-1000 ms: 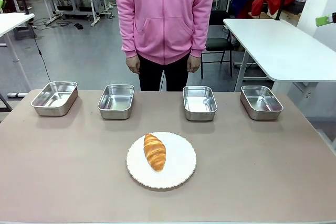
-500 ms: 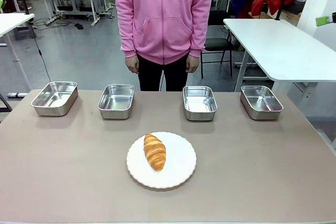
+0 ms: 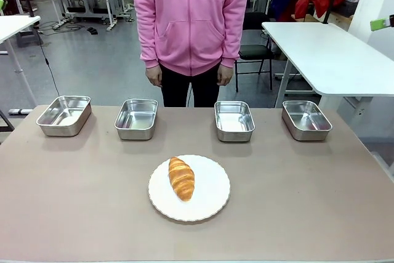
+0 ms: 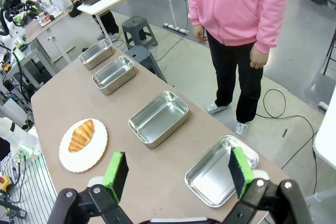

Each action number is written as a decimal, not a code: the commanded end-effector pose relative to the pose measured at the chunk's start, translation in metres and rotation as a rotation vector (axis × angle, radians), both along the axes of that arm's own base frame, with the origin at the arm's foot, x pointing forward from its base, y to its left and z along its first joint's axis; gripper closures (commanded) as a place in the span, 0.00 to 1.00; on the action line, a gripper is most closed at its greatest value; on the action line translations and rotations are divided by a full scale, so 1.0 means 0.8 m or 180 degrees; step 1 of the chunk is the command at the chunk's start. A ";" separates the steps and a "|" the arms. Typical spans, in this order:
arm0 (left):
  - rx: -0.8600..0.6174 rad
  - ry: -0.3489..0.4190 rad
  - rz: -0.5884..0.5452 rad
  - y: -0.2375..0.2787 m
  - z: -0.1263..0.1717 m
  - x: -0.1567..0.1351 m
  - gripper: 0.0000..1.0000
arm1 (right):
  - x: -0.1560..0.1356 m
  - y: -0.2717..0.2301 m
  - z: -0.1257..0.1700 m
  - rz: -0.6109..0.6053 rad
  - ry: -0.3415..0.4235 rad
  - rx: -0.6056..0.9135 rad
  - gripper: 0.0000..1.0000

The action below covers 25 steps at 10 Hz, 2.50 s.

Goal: Place the bread in the container.
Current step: Place the Butter Roll into the Airtight Container indicated by the human.

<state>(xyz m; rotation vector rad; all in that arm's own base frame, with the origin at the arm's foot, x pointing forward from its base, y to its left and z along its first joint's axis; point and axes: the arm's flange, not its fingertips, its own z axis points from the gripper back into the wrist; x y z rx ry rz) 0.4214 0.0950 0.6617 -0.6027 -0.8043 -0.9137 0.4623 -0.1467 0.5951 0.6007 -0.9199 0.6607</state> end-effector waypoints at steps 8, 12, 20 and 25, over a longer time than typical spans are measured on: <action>-0.0001 -0.0023 -0.0021 -0.001 0.001 -0.001 0.00 | -0.001 0.003 0.001 0.0003 -0.0025 0.0010 0.00; -0.0001 -0.0023 -0.0021 -0.001 0.001 -0.001 0.00 | -0.001 0.003 0.001 0.0003 -0.0025 0.0010 0.00; -0.0001 -0.0023 -0.0021 -0.001 0.001 -0.001 0.00 | -0.001 0.003 0.001 0.0003 -0.0025 0.0010 0.00; -0.0001 -0.0023 -0.0021 -0.001 0.001 -0.001 0.00 | -0.001 0.003 0.001 0.0003 -0.0025 0.0010 0.00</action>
